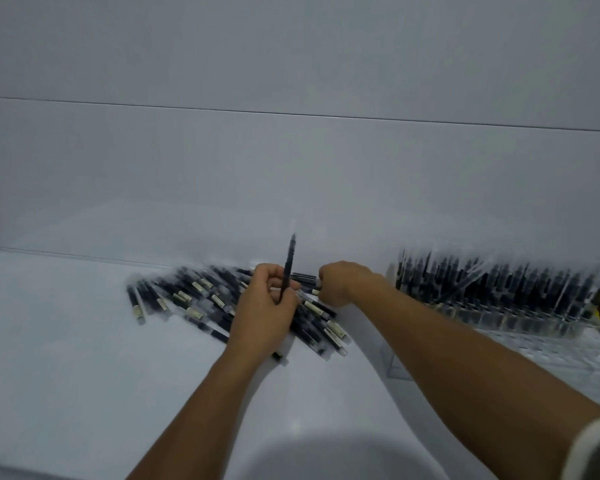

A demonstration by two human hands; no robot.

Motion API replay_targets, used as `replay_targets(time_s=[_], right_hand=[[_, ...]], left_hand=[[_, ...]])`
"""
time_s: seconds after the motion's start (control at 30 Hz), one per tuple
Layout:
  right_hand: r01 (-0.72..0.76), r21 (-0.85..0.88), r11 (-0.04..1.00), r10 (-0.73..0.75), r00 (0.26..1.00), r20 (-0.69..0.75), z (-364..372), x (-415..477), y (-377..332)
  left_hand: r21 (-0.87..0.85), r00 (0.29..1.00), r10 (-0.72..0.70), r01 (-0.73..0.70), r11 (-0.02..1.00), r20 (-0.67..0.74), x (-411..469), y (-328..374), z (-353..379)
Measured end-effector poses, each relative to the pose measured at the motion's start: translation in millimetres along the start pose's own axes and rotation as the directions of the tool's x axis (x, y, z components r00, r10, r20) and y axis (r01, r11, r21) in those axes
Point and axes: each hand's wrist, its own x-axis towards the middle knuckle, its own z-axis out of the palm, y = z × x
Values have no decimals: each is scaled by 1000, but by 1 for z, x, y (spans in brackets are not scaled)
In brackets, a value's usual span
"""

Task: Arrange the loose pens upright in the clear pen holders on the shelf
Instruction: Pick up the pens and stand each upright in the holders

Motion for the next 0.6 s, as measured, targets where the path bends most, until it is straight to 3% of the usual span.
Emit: replay_targets(time_s=[0.27, 0.43, 0.6], right_hand=[[-15, 45, 999, 14, 1000, 7, 9, 13, -4], [-4, 182, 983, -7, 998, 58, 6, 9, -5], [20, 410, 912, 0, 999, -49, -1, -5, 0]], left_hand=[[-39, 997, -77, 78, 996, 2, 1, 1, -4], [-60, 993, -114, 114, 992, 14, 0, 1, -5], [-135, 989, -148, 149, 980, 17, 1, -1, -4]])
